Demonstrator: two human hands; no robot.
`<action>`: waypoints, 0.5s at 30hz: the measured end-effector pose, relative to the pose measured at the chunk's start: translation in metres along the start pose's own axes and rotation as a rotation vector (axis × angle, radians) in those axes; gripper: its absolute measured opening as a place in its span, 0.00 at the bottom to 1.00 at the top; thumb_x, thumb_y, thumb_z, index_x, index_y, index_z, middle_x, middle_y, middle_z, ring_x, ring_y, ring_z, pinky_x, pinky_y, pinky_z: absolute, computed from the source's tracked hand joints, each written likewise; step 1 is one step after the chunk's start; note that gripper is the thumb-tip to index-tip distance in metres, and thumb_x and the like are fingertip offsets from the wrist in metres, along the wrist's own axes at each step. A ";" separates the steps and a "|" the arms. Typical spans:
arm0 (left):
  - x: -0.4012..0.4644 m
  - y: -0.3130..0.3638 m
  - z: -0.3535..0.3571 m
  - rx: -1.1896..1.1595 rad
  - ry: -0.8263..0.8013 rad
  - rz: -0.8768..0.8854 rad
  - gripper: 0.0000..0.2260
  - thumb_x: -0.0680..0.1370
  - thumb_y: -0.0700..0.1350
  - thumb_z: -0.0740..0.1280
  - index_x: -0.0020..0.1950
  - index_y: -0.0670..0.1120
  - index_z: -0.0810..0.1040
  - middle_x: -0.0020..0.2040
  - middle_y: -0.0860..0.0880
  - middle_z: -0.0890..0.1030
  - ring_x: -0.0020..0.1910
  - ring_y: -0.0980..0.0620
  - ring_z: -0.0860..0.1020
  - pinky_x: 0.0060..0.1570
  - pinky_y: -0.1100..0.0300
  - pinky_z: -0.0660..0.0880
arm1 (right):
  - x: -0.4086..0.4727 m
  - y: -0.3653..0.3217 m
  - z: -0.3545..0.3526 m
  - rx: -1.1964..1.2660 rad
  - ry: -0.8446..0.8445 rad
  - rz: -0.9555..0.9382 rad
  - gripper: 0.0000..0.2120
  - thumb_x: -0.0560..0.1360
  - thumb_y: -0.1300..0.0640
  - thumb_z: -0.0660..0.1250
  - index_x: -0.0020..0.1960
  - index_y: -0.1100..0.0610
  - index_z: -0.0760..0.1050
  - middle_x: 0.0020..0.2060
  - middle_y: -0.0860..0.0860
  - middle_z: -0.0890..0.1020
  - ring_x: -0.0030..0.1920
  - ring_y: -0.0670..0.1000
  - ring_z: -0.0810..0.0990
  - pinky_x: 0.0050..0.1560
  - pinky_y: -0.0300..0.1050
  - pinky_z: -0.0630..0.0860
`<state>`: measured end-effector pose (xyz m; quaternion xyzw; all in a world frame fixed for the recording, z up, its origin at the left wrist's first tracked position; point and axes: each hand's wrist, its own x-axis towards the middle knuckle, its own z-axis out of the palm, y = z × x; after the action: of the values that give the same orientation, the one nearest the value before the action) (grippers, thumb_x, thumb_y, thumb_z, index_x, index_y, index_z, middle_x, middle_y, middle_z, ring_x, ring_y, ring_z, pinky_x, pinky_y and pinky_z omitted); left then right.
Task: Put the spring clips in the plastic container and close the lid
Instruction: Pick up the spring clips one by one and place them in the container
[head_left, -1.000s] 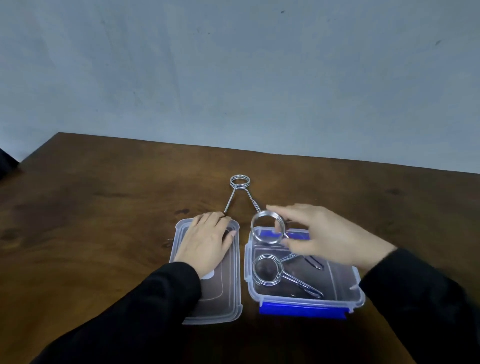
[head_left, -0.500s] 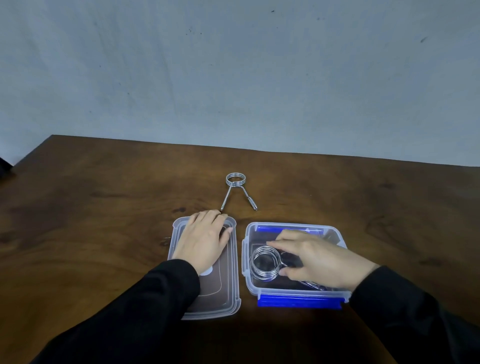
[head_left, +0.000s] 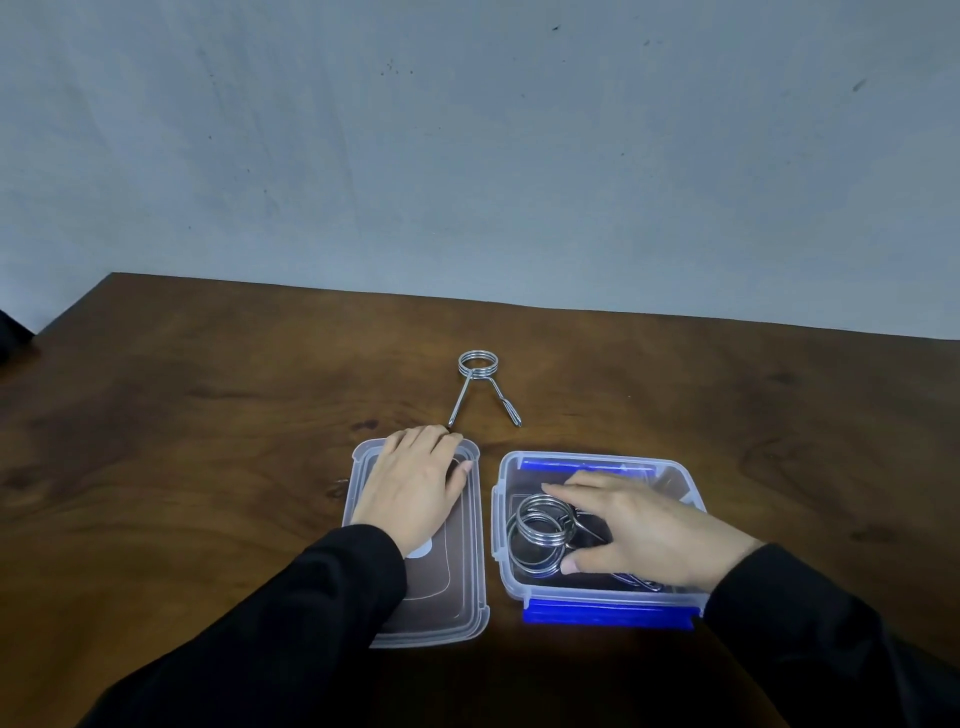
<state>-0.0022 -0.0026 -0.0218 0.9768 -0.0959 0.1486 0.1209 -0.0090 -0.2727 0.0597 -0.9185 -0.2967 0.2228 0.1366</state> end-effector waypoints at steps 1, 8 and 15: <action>0.000 0.000 0.000 0.002 0.001 0.000 0.14 0.82 0.53 0.61 0.62 0.48 0.79 0.58 0.49 0.81 0.59 0.48 0.77 0.64 0.50 0.70 | 0.001 0.000 0.001 0.001 -0.006 0.002 0.37 0.74 0.38 0.69 0.79 0.42 0.58 0.69 0.37 0.70 0.67 0.42 0.69 0.67 0.46 0.71; 0.001 0.000 0.000 0.008 -0.012 -0.006 0.16 0.82 0.54 0.60 0.63 0.48 0.79 0.59 0.50 0.81 0.59 0.49 0.77 0.65 0.50 0.69 | 0.001 0.000 0.004 0.003 0.012 -0.010 0.33 0.76 0.39 0.68 0.78 0.40 0.60 0.68 0.39 0.71 0.66 0.42 0.70 0.68 0.45 0.71; 0.002 0.000 0.000 0.004 -0.004 0.006 0.15 0.81 0.53 0.60 0.62 0.48 0.79 0.58 0.50 0.81 0.59 0.48 0.77 0.64 0.50 0.70 | -0.005 -0.006 0.004 -0.066 0.036 -0.075 0.32 0.78 0.43 0.68 0.78 0.41 0.59 0.67 0.39 0.70 0.63 0.38 0.62 0.69 0.42 0.62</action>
<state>-0.0004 -0.0026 -0.0216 0.9770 -0.0986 0.1474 0.1185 -0.0177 -0.2711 0.0600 -0.9145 -0.3357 0.1911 0.1200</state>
